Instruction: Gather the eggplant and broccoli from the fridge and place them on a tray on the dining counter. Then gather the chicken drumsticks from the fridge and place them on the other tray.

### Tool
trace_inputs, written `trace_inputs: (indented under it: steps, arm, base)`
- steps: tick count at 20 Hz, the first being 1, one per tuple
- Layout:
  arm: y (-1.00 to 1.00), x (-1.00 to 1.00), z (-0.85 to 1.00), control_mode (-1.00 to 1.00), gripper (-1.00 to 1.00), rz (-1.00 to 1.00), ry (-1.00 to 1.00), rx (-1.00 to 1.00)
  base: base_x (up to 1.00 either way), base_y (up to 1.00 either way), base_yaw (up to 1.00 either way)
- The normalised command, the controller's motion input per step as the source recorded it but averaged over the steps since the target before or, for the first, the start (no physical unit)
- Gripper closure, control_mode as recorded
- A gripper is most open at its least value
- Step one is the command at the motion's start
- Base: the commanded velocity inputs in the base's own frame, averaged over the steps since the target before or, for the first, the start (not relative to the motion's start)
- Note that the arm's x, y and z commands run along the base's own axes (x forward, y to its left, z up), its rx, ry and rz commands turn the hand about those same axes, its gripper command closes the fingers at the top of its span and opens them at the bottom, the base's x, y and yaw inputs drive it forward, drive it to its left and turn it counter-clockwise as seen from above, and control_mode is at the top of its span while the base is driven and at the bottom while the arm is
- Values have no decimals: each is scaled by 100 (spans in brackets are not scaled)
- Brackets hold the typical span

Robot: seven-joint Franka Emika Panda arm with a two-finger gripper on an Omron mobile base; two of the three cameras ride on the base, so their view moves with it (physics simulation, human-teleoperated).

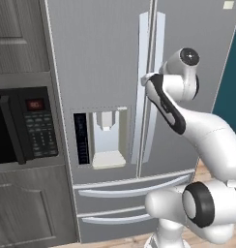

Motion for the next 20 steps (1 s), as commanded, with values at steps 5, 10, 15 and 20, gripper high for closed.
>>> trace_inputs:
  steps: [5, 10, 15, 20]
  arm:
    - [0, 44, 0, -100, -100, 0, 0, 0]
    - [0, 39, 0, -100, -100, 0, 0, 0]
    - [0, 43, 0, -100, -100, 0, 0, 0]
    - [9, 13, 0, -100, -100, 0, 0, 0]
  base:
    - [0, 0, 0]
    - [0, 0, 0]
    - [0, 0, 0]
    - [0, 0, 0]
